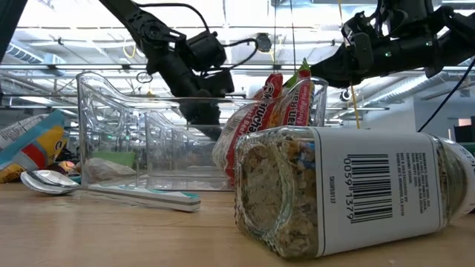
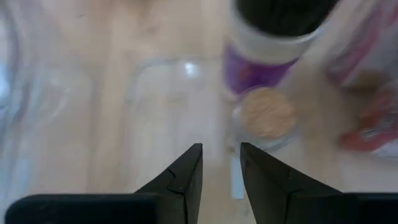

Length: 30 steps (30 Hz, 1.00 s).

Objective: Pick & Place Food Item
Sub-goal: Put the brown seasoning bottle into the middle transparent bin, then put the top blue spoon into the top transparent bin

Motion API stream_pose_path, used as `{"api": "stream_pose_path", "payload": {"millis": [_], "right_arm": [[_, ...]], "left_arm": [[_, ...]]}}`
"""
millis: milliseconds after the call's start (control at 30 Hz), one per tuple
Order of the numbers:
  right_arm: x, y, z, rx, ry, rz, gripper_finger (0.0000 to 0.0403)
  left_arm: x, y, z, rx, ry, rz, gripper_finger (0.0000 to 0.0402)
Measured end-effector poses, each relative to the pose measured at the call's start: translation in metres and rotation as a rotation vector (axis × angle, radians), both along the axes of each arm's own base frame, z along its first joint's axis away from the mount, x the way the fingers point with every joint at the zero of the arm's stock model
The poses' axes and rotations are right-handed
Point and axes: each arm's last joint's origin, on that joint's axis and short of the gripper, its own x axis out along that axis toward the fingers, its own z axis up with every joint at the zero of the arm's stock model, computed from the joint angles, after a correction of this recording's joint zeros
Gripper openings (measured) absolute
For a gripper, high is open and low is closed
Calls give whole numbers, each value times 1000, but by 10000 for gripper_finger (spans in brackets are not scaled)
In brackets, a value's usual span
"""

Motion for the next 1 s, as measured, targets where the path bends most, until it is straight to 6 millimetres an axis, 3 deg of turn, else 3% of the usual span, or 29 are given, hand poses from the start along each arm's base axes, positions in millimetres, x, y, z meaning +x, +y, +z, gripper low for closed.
{"api": "stream_pose_path", "payload": {"millis": [167, 367, 533, 667, 800, 1000], "right_arm": [[0, 0, 0, -8, 5, -1, 240], [-1, -4, -1, -19, 14, -21, 240], [-2, -9, -1, -26, 22, -48, 240], [-3, -13, -1, -26, 21, -69, 240], [-4, -17, -1, -25, 21, -88, 240], [-6, -21, -1, -24, 14, -111, 240]], "left_arm": [[-8, 2, 19, 151, 10, 110, 115], [-27, -2, 74, 197, -147, 248, 115], [-59, -9, 120, 186, -262, 281, 115], [-88, -12, 140, 154, -265, 264, 115], [-118, -16, 134, 112, -295, 246, 115], [-154, -25, 84, 53, -479, 253, 115]]}}
